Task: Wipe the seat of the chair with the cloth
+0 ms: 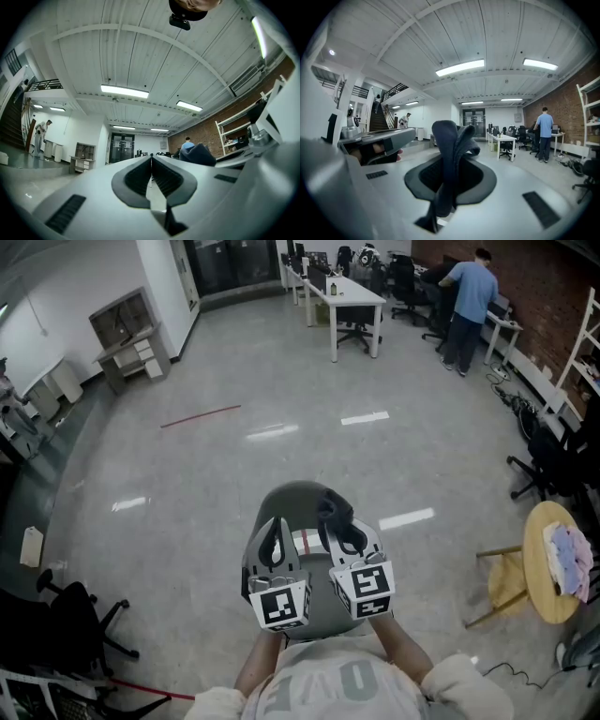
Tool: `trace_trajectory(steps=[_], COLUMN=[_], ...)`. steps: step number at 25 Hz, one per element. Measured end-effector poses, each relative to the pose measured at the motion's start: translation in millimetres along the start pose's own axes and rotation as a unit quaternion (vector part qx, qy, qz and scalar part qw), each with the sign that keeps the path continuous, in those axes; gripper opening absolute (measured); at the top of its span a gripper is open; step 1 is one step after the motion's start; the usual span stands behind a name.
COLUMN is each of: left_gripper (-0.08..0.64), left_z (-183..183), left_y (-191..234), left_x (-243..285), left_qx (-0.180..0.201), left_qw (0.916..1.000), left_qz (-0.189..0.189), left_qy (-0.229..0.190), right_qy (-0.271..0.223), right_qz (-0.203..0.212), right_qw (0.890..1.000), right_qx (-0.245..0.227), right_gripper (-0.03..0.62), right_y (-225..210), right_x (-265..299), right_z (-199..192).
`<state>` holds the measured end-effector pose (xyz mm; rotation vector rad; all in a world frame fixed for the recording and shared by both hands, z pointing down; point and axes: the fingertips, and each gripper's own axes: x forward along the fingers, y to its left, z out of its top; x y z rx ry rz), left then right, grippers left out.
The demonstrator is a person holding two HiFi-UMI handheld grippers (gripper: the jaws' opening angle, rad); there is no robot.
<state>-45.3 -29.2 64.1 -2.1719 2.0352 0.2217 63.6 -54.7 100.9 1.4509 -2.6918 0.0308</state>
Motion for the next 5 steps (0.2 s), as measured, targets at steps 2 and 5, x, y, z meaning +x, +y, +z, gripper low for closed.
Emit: trace_trajectory(steps=[2, 5], left_gripper=[0.015, 0.015], left_z=[0.9, 0.9], left_y=[-1.6, -4.9], left_x=[-1.8, -4.6], left_qx=[0.001, 0.003], left_qw=[1.0000, 1.0000], left_qz=[0.001, 0.001], left_qy=[0.001, 0.002], right_qy=[0.003, 0.005], right_qz=[0.001, 0.002], right_qw=[1.000, 1.000], right_qx=[-0.004, -0.005], right_gripper=[0.057, 0.057], right_y=[-0.9, -2.4], right_x=[-1.4, -3.5], right_z=[-0.6, -2.3])
